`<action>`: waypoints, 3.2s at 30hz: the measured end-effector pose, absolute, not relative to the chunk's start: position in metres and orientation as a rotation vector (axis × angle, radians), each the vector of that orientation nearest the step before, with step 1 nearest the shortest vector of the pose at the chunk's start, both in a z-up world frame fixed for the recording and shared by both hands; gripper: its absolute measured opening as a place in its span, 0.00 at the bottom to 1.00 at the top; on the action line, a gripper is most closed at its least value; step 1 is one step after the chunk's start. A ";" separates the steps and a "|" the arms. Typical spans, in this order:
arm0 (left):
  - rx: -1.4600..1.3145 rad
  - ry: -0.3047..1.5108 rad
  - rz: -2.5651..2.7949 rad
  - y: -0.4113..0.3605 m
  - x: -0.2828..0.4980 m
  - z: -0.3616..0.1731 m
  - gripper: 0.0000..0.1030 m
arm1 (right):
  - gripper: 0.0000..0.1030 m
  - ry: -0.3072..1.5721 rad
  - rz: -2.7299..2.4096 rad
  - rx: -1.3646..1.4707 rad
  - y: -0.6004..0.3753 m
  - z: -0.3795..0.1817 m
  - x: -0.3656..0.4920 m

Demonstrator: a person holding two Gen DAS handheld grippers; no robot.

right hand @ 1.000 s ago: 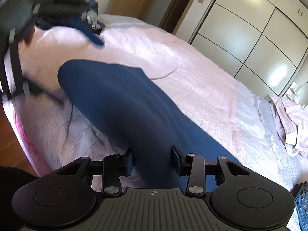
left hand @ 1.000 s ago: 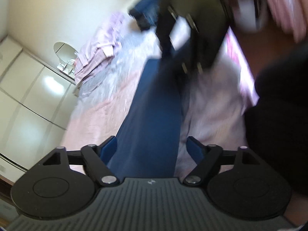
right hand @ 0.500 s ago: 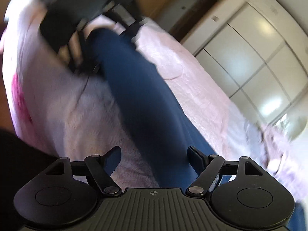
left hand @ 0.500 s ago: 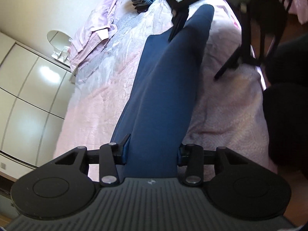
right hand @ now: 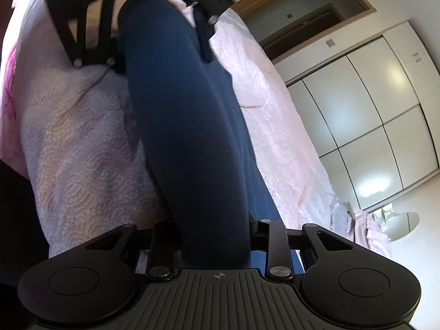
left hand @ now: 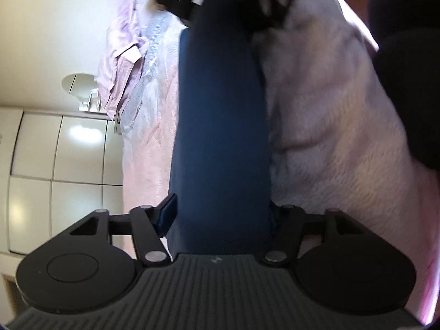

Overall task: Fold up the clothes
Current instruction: 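Lift the navy vest with both grippers and carry it to the jeans stack, then lower the navy vest onto the folded jeans stack with both grippers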

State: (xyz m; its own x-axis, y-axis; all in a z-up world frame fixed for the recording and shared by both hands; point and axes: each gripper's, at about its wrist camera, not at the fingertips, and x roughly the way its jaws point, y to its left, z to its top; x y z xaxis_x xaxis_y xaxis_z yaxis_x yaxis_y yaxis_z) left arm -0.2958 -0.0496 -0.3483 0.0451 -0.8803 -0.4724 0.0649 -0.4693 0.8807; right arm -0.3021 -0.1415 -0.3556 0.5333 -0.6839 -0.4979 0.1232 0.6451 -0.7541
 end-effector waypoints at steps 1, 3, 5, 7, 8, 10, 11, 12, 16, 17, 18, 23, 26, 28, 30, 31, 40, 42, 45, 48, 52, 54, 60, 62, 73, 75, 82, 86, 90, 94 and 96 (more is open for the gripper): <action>1.561 -0.868 -1.523 -0.050 -0.296 -0.350 0.43 | 0.27 0.883 -0.538 -0.718 -0.142 -0.353 -0.303; 1.560 -0.870 -1.520 -0.049 -0.296 -0.344 0.38 | 0.26 0.881 -0.547 -0.708 -0.142 -0.346 -0.303; 1.549 -0.873 -1.527 -0.048 -0.295 -0.335 0.36 | 0.26 0.877 -0.554 -0.705 -0.140 -0.340 -0.304; 1.533 -0.886 -1.539 -0.049 -0.293 -0.322 0.35 | 0.25 0.865 -0.560 -0.708 -0.137 -0.332 -0.307; 1.525 -0.893 -1.544 -0.050 -0.293 -0.315 0.35 | 0.25 0.859 -0.563 -0.711 -0.135 -0.327 -0.309; 1.510 -0.930 -1.548 -0.059 -0.294 -0.299 0.35 | 0.25 0.840 -0.574 -0.717 -0.135 -0.317 -0.315; 1.497 -0.948 -1.547 -0.065 -0.297 -0.290 0.35 | 0.25 0.827 -0.586 -0.719 -0.138 -0.310 -0.319; 1.484 -0.959 -1.548 -0.074 -0.300 -0.281 0.35 | 0.25 0.815 -0.603 -0.716 -0.143 -0.303 -0.323; 1.423 -1.058 -1.557 -0.120 -0.320 -0.249 0.35 | 0.25 0.765 -0.685 -0.708 -0.172 -0.275 -0.340; 1.410 -1.082 -1.565 -0.135 -0.327 -0.244 0.35 | 0.25 0.752 -0.708 -0.707 -0.182 -0.268 -0.345; 1.397 -1.101 -1.577 -0.149 -0.334 -0.239 0.35 | 0.25 0.742 -0.731 -0.708 -0.193 -0.263 -0.350; 1.355 -1.154 -1.666 -0.210 -0.368 -0.216 0.34 | 0.25 0.747 -0.819 -0.670 -0.248 -0.238 -0.376; 1.382 -1.113 -1.767 -0.226 -0.388 -0.187 0.34 | 0.25 0.810 -0.827 -0.612 -0.270 -0.215 -0.392; 1.397 -1.086 -1.852 -0.233 -0.400 -0.156 0.34 | 0.25 0.870 -0.820 -0.560 -0.272 -0.185 -0.411; 1.397 -1.067 -1.923 -0.240 -0.415 -0.121 0.34 | 0.25 0.927 -0.813 -0.504 -0.272 -0.153 -0.429; 1.389 -1.064 -1.955 -0.244 -0.423 -0.102 0.34 | 0.25 0.953 -0.816 -0.476 -0.273 -0.134 -0.437; 1.239 -1.224 -2.142 -0.304 -0.534 0.017 0.34 | 0.25 1.076 -1.007 -0.339 -0.267 0.001 -0.547; 1.212 -1.261 -2.160 -0.320 -0.566 0.028 0.34 | 0.25 1.083 -1.055 -0.336 -0.279 0.017 -0.578; 1.191 -1.288 -2.169 -0.377 -0.609 0.032 0.34 | 0.25 1.092 -1.103 -0.337 -0.308 0.028 -0.630; 1.194 -1.262 -2.149 -0.425 -0.667 0.033 0.34 | 0.25 1.093 -1.112 -0.350 -0.349 0.038 -0.687; 1.196 -1.210 -2.100 -0.503 -0.740 0.036 0.34 | 0.25 1.098 -1.080 -0.399 -0.427 0.043 -0.776; 1.166 -1.202 -2.049 -0.540 -0.776 0.038 0.34 | 0.25 1.094 -1.084 -0.434 -0.469 0.043 -0.810; 1.147 -1.194 -1.979 -0.594 -0.817 -0.053 0.37 | 0.26 1.072 -1.128 -0.623 -0.556 -0.003 -0.851; 1.292 -1.163 -2.004 -0.593 -0.819 -0.113 0.38 | 0.27 1.078 -1.111 -0.562 -0.566 -0.054 -0.856; 1.283 -1.274 -1.948 -0.573 -0.771 -0.166 0.47 | 0.40 1.196 -0.991 -0.424 -0.498 -0.154 -0.874; 1.278 -1.282 -1.953 -0.575 -0.764 -0.162 0.45 | 0.40 1.194 -0.999 -0.413 -0.490 -0.145 -0.882; 1.233 -1.241 -1.974 -0.581 -0.741 -0.146 0.33 | 0.26 1.172 -1.008 -0.286 -0.525 -0.127 -0.879; 1.261 -1.217 -1.975 -0.570 -0.724 -0.160 0.33 | 0.26 1.126 -1.028 -0.290 -0.504 -0.114 -0.877; 1.231 -1.288 -1.941 -0.568 -0.713 -0.178 0.34 | 0.26 1.191 -0.984 -0.271 -0.493 -0.138 -0.875; 1.234 -1.241 -1.958 -0.580 -0.703 -0.163 0.34 | 0.26 1.157 -1.024 -0.232 -0.491 -0.123 -0.880; 1.232 -1.233 -1.962 -0.582 -0.697 -0.167 0.34 | 0.26 1.146 -1.035 -0.216 -0.485 -0.119 -0.881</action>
State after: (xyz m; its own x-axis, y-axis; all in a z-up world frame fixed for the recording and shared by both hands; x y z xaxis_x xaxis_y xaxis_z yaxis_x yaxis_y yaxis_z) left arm -0.6969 -0.5816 -0.1666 -0.4574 -0.7819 -0.4236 -0.0426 -0.4565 0.8887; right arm -0.8811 -0.4845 -0.1185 0.0305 -0.7647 -0.6437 0.5633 0.5451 -0.6209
